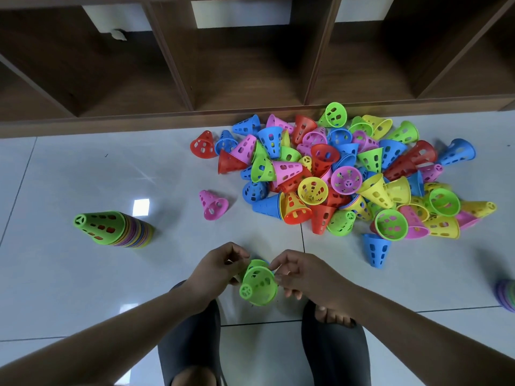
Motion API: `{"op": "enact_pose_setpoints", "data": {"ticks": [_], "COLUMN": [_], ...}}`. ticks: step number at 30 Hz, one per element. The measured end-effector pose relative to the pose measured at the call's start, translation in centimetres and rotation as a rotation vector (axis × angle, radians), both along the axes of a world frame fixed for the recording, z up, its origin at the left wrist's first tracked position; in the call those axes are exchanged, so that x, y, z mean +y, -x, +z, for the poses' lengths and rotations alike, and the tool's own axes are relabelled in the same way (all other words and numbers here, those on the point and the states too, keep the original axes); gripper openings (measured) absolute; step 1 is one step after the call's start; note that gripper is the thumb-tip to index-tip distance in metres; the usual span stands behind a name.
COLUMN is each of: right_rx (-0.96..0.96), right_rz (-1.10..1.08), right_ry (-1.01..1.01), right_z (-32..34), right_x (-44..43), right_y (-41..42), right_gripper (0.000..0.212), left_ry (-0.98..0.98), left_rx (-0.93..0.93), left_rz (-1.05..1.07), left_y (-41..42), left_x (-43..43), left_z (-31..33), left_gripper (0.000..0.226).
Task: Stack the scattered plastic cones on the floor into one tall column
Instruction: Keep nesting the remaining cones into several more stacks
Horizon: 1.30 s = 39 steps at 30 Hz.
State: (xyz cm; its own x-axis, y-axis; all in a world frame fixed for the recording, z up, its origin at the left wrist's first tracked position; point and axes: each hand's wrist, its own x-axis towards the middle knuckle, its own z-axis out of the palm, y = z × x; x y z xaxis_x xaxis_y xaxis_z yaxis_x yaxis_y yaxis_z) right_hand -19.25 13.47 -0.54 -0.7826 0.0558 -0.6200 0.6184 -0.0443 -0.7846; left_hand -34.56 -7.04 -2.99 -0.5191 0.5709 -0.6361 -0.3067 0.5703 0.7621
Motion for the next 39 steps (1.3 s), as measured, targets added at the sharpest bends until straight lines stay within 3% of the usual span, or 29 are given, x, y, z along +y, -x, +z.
{"op": "enact_pose_setpoints", "data": {"ticks": [7, 14, 17, 21, 26, 32, 39], "right_rx": [0.015, 0.113, 0.117, 0.019, -0.048, 0.025, 0.097], "right_rz": [-0.073, -0.106, -0.076, -0.028, 0.006, -0.026, -0.035], "right_ry": [-0.319, -0.546, -0.555, -0.411, -0.374, -0.509, -0.533], "right_z": [-1.4, -0.5, -0.6, -1.1, -1.2, -0.3, 0.4], "right_x": [1.4, 4.3, 4.9, 5.4, 5.5, 4.1, 2.9], "right_y": [1.8, 5.1, 6.2, 6.9, 6.9, 6.3, 5.2], "right_gripper": [0.018, 0.030, 0.032, 0.039, 0.038, 0.034, 0.031], "left_ry": [0.071, -0.035, -0.050, -0.032, -0.014, 0.057, 0.071], "left_rx": [0.073, 0.164, 0.178, 0.086, -0.003, 0.245, 0.303], "left_rz": [0.059, 0.225, 0.216, 0.114, 0.052, -0.034, -0.133], "left_y": [2.4, 7.2, 8.7, 9.7, 10.4, 11.1, 11.6], "left_x": [0.3, 1.7, 2.2, 2.2, 2.6, 3.9, 4.9], "left_z": [-1.0, 0.0, 0.2, -0.2, -1.0, -0.8, -0.9], "left_gripper": [0.005, 0.034, 0.044, 0.056, 0.059, 0.058, 0.049]}}
